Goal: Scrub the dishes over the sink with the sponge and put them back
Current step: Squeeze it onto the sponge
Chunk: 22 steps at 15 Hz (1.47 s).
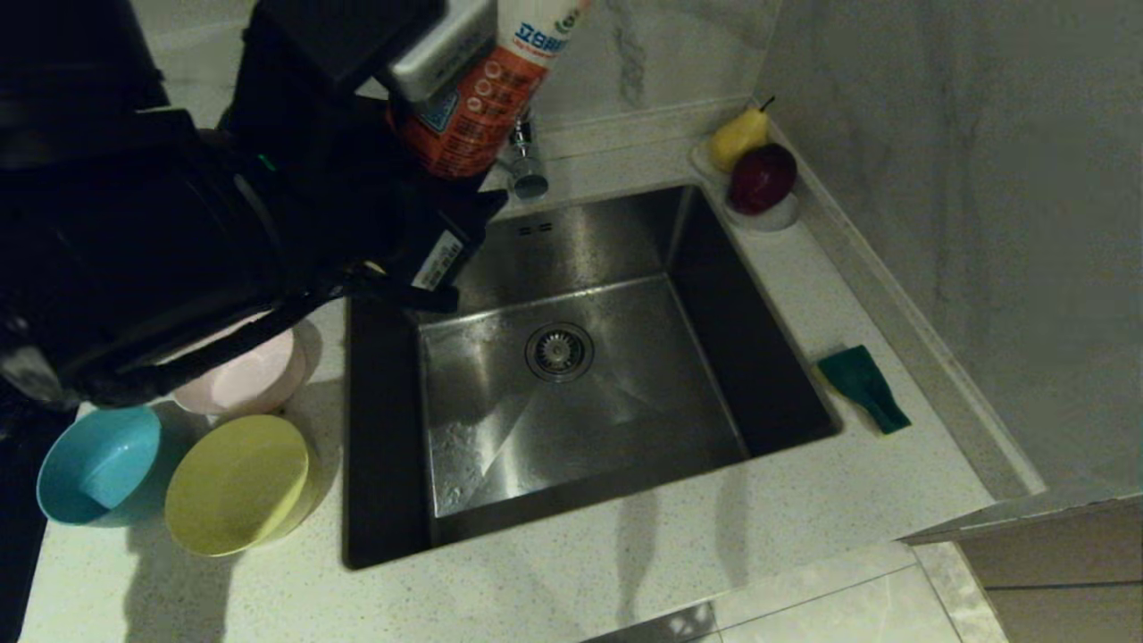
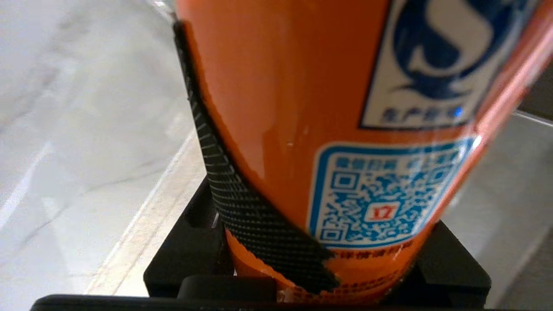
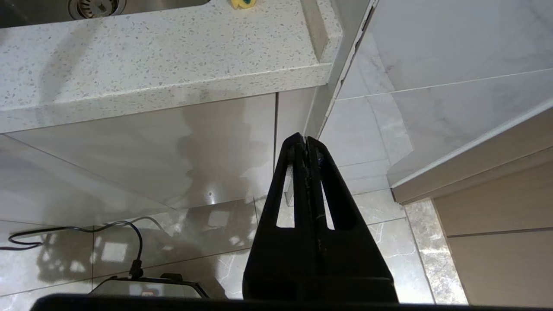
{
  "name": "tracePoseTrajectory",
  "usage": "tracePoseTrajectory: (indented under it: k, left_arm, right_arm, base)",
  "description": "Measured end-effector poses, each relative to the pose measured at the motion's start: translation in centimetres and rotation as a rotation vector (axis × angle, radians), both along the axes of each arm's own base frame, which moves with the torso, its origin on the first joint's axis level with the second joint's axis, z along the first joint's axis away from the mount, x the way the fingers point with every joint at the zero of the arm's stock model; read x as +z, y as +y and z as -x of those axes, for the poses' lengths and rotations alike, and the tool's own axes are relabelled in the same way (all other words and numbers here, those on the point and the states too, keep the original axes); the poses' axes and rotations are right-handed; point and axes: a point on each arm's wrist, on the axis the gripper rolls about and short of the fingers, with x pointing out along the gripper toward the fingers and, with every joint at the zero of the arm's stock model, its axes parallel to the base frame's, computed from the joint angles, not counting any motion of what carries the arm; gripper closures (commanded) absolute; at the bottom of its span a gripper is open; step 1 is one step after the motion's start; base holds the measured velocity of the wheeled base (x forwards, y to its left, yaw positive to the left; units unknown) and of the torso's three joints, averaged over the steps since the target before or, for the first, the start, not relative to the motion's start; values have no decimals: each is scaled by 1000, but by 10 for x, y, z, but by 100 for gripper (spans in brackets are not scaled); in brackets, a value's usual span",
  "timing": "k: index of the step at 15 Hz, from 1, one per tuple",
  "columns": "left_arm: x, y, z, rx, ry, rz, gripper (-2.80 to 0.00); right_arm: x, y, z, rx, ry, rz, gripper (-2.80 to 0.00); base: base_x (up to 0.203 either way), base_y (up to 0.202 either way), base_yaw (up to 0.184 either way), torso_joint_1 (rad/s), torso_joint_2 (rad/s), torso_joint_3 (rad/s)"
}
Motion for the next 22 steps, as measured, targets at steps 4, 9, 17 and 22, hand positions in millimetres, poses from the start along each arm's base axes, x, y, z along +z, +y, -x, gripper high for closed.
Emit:
tracePoseTrajectory:
  k: [4, 9, 17, 22]
  left_arm:
    - [-14, -30, 2, -12, 24, -22, 0]
    - [-36, -79, 1, -29, 40, -55, 0]
    - [-84, -139, 0, -55, 71, -203, 0]
    - [-117, -165, -6, -47, 95, -301, 0]
  right_arm:
    - [0, 0, 0, 0, 0, 0, 0]
    - [0, 0, 0, 0, 0, 0, 0]
    - [0, 0, 0, 0, 0, 0, 0]
    - [0, 0, 0, 0, 0, 0, 0]
  base:
    - [0, 0, 0, 0, 0, 0]
    - [0, 0, 0, 0, 0, 0]
    - [0, 0, 0, 0, 0, 0]
    - [0, 0, 0, 0, 0, 0]
